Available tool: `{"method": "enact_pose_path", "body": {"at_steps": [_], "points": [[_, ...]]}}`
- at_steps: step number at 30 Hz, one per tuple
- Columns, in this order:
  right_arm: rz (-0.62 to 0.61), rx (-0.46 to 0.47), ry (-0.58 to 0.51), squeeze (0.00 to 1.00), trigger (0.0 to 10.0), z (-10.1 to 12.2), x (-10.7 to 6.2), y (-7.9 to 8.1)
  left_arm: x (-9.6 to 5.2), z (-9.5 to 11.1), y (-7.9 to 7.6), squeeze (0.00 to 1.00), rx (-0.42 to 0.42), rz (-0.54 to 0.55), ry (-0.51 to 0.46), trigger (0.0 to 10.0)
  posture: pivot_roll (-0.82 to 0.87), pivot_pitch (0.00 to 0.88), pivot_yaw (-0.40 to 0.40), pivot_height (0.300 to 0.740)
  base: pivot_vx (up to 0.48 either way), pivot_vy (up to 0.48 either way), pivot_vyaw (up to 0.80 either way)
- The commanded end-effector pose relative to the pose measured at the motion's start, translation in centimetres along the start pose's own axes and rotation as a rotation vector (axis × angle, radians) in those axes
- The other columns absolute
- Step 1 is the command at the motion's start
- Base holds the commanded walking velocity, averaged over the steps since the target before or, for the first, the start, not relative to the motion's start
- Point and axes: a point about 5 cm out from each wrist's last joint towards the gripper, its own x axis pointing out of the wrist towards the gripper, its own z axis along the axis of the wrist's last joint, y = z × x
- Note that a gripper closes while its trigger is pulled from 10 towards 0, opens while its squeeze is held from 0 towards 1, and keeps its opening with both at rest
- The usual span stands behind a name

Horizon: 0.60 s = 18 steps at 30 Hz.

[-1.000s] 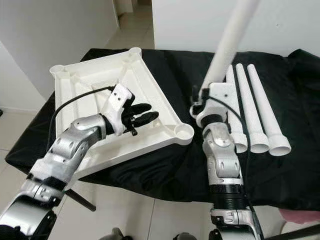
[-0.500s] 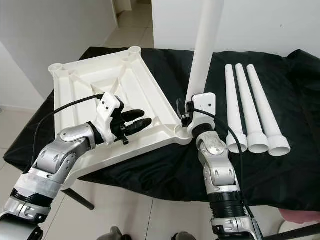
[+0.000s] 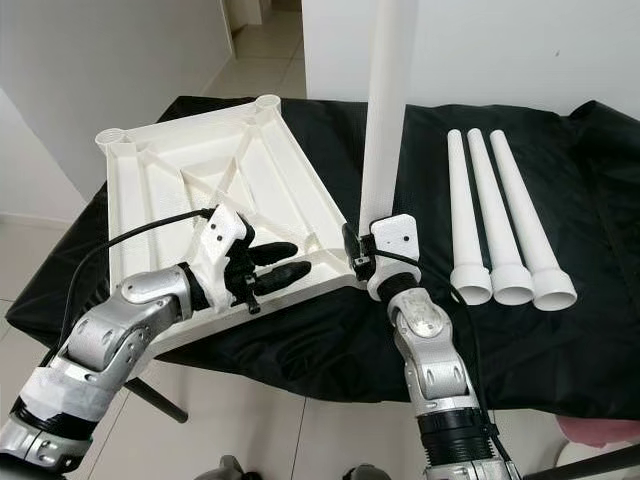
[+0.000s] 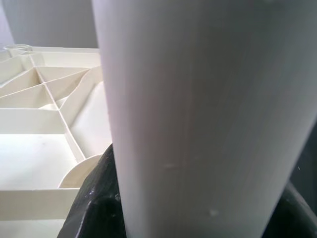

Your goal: Building children table

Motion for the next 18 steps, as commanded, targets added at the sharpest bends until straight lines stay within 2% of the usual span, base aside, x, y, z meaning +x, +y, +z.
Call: {"method": "enact_pose_path", "body": {"at_steps": [1, 5, 11, 18], "points": [[0.023, 0.001, 0.068, 0.0, 10.0, -1.7, 0.1, 0.3, -0.2, -0.1, -0.4, 0.0, -0.032, -0.114, 0.032, 10.0, -0.05, 0.036, 0.069, 0.74, 0.0, 0.0, 0.0], [0.021, 0.018, 0.074, 0.0, 10.0, -1.9, 0.5, 0.3, -0.2, -0.1, -0.4, 0.0, -0.041, -0.112, 0.05, 10.0, -0.04, 0.037, 0.071, 0.74, 0.0, 0.0, 0.0], [0.022, 0.109, 0.116, 0.0, 10.0, -2.4, 1.6, 0.6, -0.3, -0.1, -0.5, 0.0, -0.049, -0.113, 0.072, 10.0, -0.04, 0.039, 0.07, 0.74, 0.0, 0.0, 0.0], [0.081, 0.059, 0.132, 0.0, 10.0, -3.1, 1.6, 0.9, -0.5, -0.2, -0.5, 0.0, -0.06, -0.101, 0.08, 10.0, -0.03, 0.033, 0.064, 0.74, 0.0, 0.0, 0.0]]}}
